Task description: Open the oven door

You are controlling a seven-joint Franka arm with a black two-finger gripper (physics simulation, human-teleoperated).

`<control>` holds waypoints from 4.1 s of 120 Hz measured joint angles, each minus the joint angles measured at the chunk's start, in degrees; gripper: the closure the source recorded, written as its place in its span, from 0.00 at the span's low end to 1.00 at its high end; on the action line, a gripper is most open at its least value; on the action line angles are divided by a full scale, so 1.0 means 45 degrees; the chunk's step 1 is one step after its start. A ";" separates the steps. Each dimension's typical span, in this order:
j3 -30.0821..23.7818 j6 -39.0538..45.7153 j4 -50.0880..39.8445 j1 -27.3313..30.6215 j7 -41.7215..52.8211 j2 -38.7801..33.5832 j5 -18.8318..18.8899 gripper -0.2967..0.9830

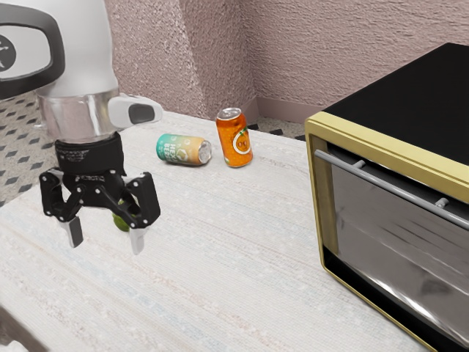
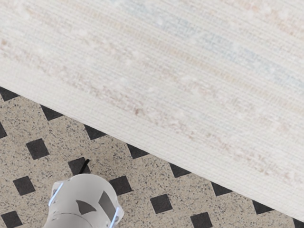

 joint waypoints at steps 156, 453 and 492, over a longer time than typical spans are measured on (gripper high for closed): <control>-0.0265 1.6297 -0.4779 -0.1878 -1.0245 -0.0899 -0.1628 0.23; -0.4116 1.8260 -0.9814 0.2017 -1.2212 -0.4099 -0.2086 0.23; -0.7180 1.4765 -0.5873 0.7399 -1.1079 -0.5825 -0.3991 0.24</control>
